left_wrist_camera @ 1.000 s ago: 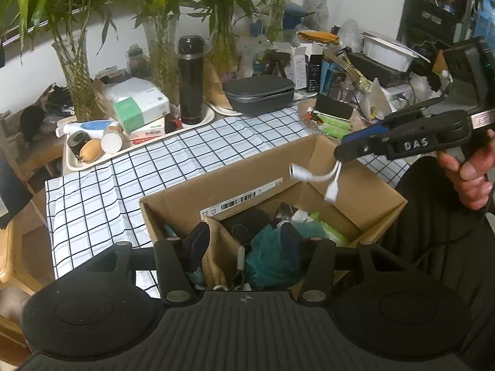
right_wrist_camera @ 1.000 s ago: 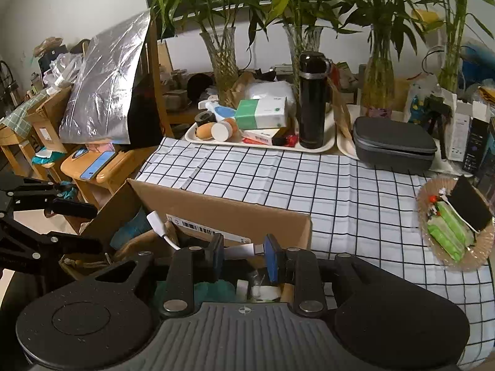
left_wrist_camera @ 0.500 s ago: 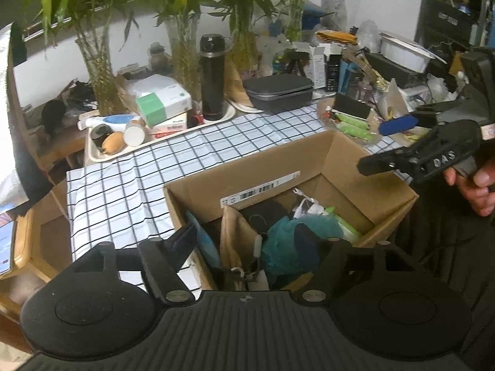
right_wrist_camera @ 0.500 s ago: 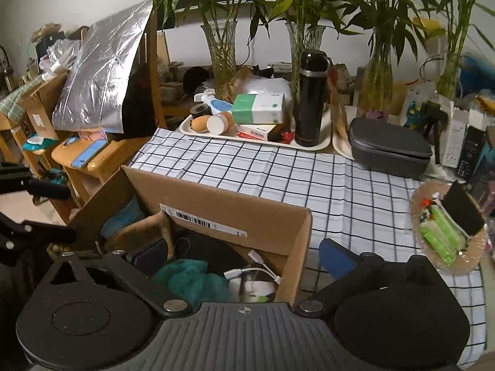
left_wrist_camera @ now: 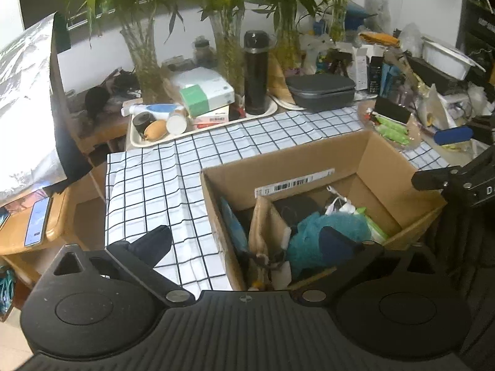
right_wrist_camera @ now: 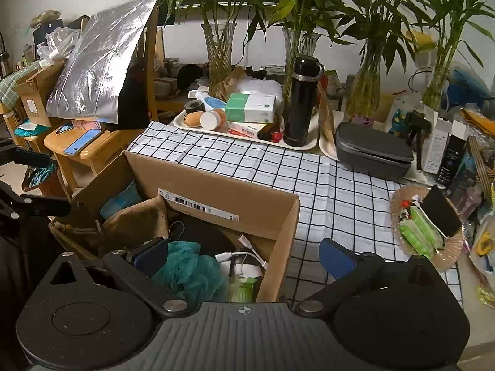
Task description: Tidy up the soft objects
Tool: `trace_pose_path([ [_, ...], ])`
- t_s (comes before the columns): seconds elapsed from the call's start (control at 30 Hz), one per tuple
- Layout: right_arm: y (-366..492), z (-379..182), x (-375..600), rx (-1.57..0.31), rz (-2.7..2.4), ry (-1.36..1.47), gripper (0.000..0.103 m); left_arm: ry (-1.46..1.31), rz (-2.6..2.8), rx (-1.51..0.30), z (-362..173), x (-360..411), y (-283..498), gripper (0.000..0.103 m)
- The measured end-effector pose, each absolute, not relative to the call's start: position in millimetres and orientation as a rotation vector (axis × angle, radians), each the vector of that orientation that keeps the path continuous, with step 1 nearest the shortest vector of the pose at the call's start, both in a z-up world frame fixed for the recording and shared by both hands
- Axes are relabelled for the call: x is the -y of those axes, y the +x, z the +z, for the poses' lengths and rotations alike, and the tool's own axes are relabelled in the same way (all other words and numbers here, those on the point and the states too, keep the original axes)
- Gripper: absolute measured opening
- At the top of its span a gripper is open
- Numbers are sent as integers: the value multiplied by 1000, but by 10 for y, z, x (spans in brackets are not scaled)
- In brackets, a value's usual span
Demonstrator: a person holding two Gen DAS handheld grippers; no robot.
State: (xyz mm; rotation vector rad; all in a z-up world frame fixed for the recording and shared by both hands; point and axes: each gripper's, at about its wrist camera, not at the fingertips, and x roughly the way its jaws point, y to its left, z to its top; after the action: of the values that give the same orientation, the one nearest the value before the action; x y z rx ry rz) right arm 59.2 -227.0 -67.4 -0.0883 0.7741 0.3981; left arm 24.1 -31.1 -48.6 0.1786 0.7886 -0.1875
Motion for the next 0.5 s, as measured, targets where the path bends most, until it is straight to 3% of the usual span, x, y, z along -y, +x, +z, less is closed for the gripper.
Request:
trace_pose_path([
  [0.5,290,-729,2218,-837,275,-76,103,190,-91,-796,-575,380,-77,103],
])
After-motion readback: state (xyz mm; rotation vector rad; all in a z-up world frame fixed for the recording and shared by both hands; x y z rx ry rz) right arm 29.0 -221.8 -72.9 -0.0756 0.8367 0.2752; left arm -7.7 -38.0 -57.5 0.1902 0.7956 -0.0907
